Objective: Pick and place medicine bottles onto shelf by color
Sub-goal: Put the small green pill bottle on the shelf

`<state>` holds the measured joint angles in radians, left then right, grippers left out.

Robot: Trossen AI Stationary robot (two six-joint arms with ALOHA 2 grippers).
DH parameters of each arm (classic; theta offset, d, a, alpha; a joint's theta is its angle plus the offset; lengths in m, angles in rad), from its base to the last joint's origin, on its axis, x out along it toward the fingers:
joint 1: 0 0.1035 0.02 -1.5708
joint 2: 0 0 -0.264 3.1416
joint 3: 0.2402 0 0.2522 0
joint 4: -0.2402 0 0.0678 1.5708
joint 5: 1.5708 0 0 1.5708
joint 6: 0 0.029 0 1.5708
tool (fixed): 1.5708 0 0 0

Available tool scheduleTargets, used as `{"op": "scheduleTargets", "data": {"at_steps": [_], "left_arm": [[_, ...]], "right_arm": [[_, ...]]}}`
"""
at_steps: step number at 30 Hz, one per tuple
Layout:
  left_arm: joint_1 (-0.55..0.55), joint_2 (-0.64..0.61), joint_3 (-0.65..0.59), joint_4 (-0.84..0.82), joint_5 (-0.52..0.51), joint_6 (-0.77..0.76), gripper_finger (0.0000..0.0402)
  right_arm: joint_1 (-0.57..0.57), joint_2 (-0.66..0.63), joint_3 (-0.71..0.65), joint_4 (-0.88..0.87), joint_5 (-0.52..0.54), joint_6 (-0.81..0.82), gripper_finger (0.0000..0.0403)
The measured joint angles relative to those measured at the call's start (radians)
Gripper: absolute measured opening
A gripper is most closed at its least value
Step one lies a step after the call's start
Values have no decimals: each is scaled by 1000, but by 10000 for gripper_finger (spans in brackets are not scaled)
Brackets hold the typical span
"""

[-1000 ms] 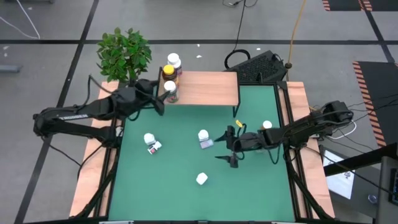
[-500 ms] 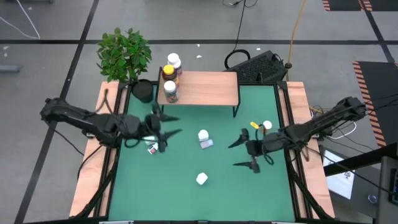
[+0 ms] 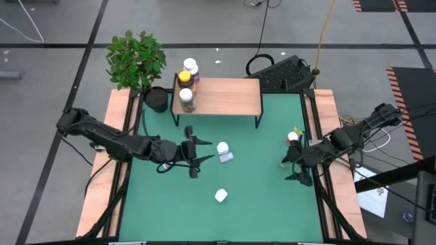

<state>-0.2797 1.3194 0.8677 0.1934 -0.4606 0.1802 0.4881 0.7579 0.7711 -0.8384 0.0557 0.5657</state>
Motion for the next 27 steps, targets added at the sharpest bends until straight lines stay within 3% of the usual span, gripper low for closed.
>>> {"op": "scheduleTargets", "data": {"at_steps": [4, 10, 18, 27], "left_arm": [[24, 28, 0, 44, 0, 2, 207], [35, 70, 1, 52, -1, 18, 241], [32, 85, 1, 54, -1, -18, 291], [30, 83, 1, 44, -2, -19, 287]], "right_arm": [[36, 21, 44, -174, 22, 170, 348], [86, 67, 6, -381, 22, 413, 348], [140, 101, -139, -178, 110, 496, 348], [169, 177, -246, -112, 215, 575, 348]]}}
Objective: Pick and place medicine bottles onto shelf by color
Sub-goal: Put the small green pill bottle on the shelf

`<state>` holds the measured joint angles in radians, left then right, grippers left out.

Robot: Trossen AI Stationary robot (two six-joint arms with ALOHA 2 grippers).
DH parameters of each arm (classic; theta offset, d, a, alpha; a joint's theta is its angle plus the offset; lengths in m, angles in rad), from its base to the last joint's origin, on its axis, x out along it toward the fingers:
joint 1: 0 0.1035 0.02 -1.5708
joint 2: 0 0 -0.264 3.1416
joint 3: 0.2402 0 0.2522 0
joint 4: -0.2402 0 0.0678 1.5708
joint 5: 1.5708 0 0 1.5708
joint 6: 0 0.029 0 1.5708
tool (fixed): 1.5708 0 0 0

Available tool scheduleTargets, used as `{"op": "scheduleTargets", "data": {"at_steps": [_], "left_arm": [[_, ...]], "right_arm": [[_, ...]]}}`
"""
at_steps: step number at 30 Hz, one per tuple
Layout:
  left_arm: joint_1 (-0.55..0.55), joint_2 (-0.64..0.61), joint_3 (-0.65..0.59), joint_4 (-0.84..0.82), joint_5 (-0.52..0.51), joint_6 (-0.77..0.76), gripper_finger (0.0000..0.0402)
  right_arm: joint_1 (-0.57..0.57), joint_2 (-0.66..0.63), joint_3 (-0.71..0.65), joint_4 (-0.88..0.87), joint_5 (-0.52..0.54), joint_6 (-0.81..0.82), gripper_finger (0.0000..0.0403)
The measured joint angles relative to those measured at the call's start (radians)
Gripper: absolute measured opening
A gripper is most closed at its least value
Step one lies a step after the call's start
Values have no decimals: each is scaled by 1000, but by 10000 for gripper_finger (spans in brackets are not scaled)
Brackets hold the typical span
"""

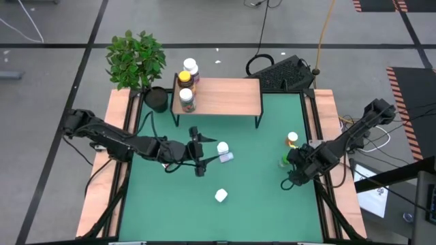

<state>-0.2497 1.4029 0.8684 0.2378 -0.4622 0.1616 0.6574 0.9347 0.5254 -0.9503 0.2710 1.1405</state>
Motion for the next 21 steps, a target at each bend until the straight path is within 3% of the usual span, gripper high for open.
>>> {"op": "scheduleTargets", "data": {"at_steps": [9, 21], "left_arm": [[7, 0, 0, -1, -1, -8, 285], [7, 0, 0, -1, -1, -40, 285]], "right_arm": [[25, 43, -1, 45, 276, -16, 339], [26, 85, -125, 413, 310, -81, 201]]}}
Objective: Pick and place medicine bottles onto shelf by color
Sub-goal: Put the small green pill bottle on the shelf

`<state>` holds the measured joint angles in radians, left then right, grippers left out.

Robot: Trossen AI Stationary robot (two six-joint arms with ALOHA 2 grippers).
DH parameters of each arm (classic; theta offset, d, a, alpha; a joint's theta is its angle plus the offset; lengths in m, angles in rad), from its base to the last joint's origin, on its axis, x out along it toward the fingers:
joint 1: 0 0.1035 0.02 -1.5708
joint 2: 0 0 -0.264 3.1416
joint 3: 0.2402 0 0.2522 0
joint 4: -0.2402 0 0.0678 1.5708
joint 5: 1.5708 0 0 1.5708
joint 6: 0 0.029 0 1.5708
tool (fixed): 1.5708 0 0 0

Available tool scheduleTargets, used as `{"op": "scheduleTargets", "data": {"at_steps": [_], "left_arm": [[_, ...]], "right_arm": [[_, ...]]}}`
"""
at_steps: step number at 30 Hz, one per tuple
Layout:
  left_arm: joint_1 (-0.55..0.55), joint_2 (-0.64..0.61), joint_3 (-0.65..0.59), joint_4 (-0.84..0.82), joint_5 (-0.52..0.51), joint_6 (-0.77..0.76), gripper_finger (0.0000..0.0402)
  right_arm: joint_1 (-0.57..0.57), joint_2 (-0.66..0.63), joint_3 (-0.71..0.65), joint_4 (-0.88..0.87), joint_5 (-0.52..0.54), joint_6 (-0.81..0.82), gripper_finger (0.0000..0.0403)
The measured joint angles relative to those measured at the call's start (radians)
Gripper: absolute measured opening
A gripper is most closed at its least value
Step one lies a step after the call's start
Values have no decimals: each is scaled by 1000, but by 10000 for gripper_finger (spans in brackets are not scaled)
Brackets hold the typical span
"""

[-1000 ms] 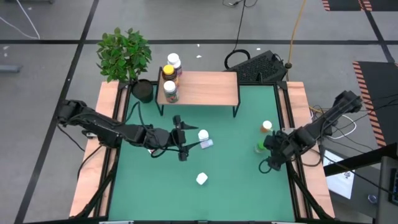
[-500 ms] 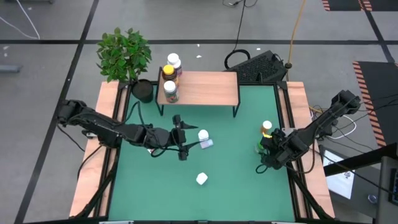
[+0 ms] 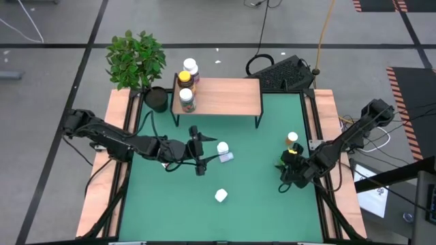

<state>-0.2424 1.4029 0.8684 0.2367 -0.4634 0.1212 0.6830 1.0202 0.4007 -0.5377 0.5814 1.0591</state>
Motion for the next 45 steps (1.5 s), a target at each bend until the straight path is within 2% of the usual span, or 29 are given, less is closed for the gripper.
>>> {"op": "scheduleTargets", "data": {"at_steps": [4, 7, 11, 15, 17, 20, 24, 29, 36, 45], "left_arm": [[0, 0, 0, 15, 0, -21, 285], [3, 46, 1, 113, 0, -32, 285], [0, 179, 18, 257, 71, 41, 285], [5, 310, 114, 273, 84, 67, 285], [13, 362, 184, 235, 122, 53, 285], [19, 446, 293, 131, 198, 50, 285], [18, 542, 423, -13, 212, 48, 285], [24, 633, 514, -42, 252, 30, 285], [45, 661, 530, -55, 331, -15, 285], [64, 661, 530, -113, 344, -39, 285]], "right_arm": [[-3, 4, -14, 171, -10, -188, 200], [-32, 8, -14, 340, -14, -368, 203], [-85, 52, -13, 518, -20, -549, 209], [-153, 122, -13, 655, -94, -664, 209], [-182, 162, -11, 718, -128, -705, 209], [-221, 224, 7, 739, -176, -748, 209], [-262, 294, 50, 743, -241, -786, 209], [-301, 373, 111, 740, -307, -847, 209], [-325, 448, 183, 725, -347, -946, 209], [-359, 455, 208, 733, -374, -985, 210]]}}
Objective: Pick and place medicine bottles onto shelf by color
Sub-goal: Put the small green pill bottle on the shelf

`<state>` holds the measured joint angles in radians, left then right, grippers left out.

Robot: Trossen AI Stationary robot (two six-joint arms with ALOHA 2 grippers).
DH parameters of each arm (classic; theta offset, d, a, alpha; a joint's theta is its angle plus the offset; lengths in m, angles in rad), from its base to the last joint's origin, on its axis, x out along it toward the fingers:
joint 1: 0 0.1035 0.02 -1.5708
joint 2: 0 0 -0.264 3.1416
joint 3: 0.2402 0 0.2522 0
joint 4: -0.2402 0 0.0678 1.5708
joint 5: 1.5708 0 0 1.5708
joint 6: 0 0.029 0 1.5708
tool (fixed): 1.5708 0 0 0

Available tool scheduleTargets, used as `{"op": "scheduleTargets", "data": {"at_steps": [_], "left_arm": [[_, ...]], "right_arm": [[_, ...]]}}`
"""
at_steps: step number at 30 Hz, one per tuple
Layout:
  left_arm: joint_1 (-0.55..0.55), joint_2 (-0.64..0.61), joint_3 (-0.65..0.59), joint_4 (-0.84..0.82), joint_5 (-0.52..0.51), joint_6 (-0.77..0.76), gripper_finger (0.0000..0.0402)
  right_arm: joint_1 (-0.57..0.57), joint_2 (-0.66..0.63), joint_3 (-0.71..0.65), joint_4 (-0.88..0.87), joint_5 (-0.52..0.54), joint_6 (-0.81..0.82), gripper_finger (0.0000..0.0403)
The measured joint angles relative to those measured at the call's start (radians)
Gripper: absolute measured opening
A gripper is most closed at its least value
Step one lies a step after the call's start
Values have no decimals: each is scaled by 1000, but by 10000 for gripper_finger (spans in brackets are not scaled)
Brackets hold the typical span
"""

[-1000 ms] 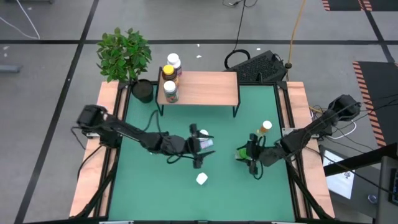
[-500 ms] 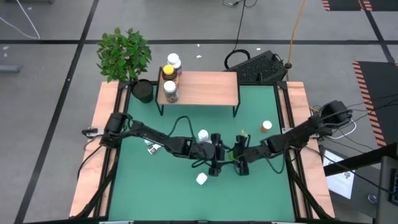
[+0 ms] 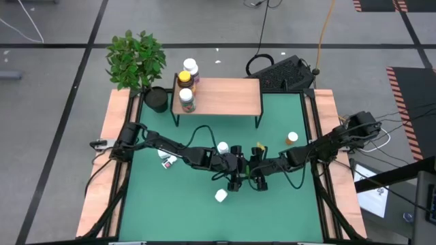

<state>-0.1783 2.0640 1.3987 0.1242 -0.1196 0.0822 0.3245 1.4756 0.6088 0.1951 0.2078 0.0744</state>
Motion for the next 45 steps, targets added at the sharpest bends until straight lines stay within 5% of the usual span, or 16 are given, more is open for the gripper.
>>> {"op": "scheduleTargets", "data": {"at_steps": [17, 27, 35, 40, 45], "left_arm": [[15, 0, 0, -13, -4, -18, 281], [22, 0, 0, -10, -4, -39, 198], [24, -1, 0, -27, -7, -39, 214], [26, -1, -1, -38, -38, -37, 218], [32, -2, 0, -49, -64, -47, 195]], "right_arm": [[-37, 1, -2, 11, -28, -30, 210], [-37, 1, -2, 12, -29, -33, 211], [-41, 1, -2, 19, -19, -43, 278], [-40, -14, -2, -4, 158, 26, 316], [-25, -70, -4, -28, 184, 36, 318]]}}
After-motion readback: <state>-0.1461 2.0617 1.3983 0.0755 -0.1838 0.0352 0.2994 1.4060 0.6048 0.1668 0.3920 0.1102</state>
